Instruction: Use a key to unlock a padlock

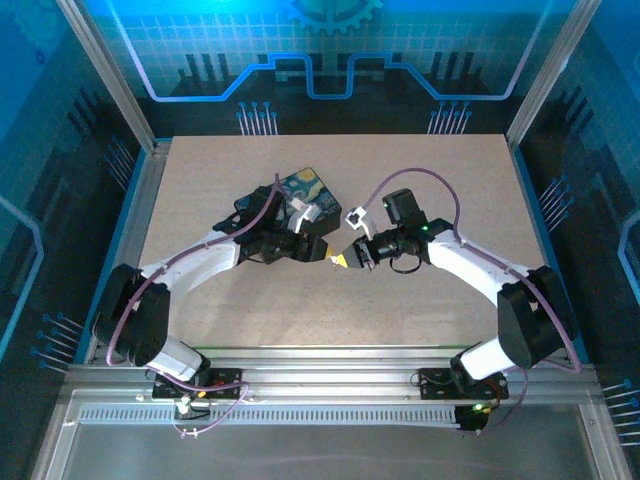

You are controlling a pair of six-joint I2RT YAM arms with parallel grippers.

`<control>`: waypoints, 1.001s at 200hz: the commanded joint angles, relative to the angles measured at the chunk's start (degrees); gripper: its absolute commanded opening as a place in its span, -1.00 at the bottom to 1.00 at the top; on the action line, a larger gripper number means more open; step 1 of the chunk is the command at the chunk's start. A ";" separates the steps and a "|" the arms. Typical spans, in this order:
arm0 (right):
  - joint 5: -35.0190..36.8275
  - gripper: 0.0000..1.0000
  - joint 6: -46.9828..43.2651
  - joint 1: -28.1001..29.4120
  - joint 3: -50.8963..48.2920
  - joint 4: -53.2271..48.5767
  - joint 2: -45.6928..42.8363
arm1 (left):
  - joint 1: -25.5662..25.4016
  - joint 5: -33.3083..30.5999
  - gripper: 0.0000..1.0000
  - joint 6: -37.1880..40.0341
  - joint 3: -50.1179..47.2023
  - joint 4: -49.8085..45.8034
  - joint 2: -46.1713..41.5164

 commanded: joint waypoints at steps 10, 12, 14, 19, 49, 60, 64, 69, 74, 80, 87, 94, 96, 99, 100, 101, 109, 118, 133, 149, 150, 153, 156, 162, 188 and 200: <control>-1.43 -1.00 -0.14 0.88 1.87 0.56 1.20 | 0.09 3.09 -0.42 0.26 -0.57 1.62 -1.28; -1.49 -1.00 -0.14 0.88 1.90 0.57 1.21 | 0.09 3.13 -0.42 0.30 -0.54 1.63 -1.29; -1.59 -1.00 -0.10 0.88 1.88 0.62 1.27 | 0.09 3.12 -0.43 0.30 -0.53 1.63 -1.34; -1.57 -1.00 -0.06 0.88 1.88 0.77 1.30 | 0.09 3.22 -0.44 0.31 -0.53 1.57 -1.27; -2.07 -1.00 -0.40 0.90 2.02 0.51 1.56 | 0.09 3.20 -0.50 0.39 -0.44 1.51 -1.05; -2.09 -1.00 -0.64 0.87 2.09 0.33 1.64 | 0.10 3.34 -0.53 0.39 -0.38 1.45 -1.00; -2.20 -1.00 -0.71 0.90 2.11 0.24 1.72 | 0.10 3.41 -0.54 0.48 -0.35 1.46 -0.90; -2.19 -1.00 -0.71 0.88 2.17 0.16 1.81 | 0.09 3.48 -0.54 0.47 -0.35 1.51 -0.91; -2.17 -1.00 -0.82 0.88 2.27 0.01 1.90 | 0.09 3.65 -0.55 0.44 -0.35 1.62 -0.80; -2.25 -1.00 -0.92 0.88 2.34 -0.12 1.99 | 0.12 3.70 -0.55 0.40 -0.29 1.76 -0.75; -2.22 -1.00 -0.93 0.88 2.43 -0.20 2.10 | 0.09 3.79 -0.55 0.36 -0.31 1.87 -0.72; -2.14 -1.00 -0.89 0.88 2.44 -0.22 2.34 | 0.11 3.87 -0.57 0.31 -0.37 2.00 -0.61; -2.08 -1.00 -0.90 0.88 2.50 -0.26 2.35 | 0.10 3.83 -0.58 0.29 -0.38 1.97 -0.62; -2.13 -1.00 -0.93 0.92 2.52 -0.21 2.42 | 0.14 3.80 -0.58 0.25 -0.43 2.04 -0.65; -2.18 -1.00 -0.93 0.90 2.52 -0.26 2.43 | 0.11 3.84 -0.59 0.23 -0.44 2.09 -0.65; -2.16 -1.00 -0.93 0.89 2.52 -0.28 2.43 | 0.10 3.81 -0.59 0.23 -0.44 2.11 -0.65; -2.23 -1.00 -0.85 0.88 2.53 -0.22 2.60 | 0.10 3.90 -0.64 0.20 -0.41 2.17 -0.44; -2.08 -1.00 -0.74 0.89 2.61 -0.14 2.67 | 0.10 3.99 -0.71 0.13 -0.39 2.27 -0.31; -2.07 -1.00 -0.76 0.77 2.69 -0.13 2.96 | 0.09 4.19 -0.80 -0.09 -0.52 2.53 0.03; -2.05 -1.00 -0.54 0.62 2.71 -0.13 3.18 | 0.09 4.40 -0.84 -0.54 -0.77 3.16 0.11; -2.05 -1.00 -0.54 0.62 2.71 -0.13 3.18 | 0.09 4.36 -0.84 -0.56 -0.78 3.22 0.13; -1.99 -1.00 -0.50 0.57 2.74 -0.05 3.21 | 0.09 4.40 -0.86 -0.64 -0.86 3.35 0.09; -1.98 -0.99 -0.40 0.53 2.72 -0.04 3.23 | 0.09 4.38 -0.88 -0.72 -0.88 3.52 0.06; -2.02 -0.98 -0.27 0.40 2.70 0.05 3.23 | 0.09 4.41 -0.94 -0.83 -0.92 3.70 0.08; -2.34 -0.84 0.11 -0.36 2.18 0.62 2.67 | 0.10 3.12 -1.00 -1.43 -1.23 4.28 -0.24; -2.41 -0.63 0.67 -0.85 1.59 1.15 2.11 | 0.22 2.30 -1.00 -2.12 -1.47 4.99 -0.30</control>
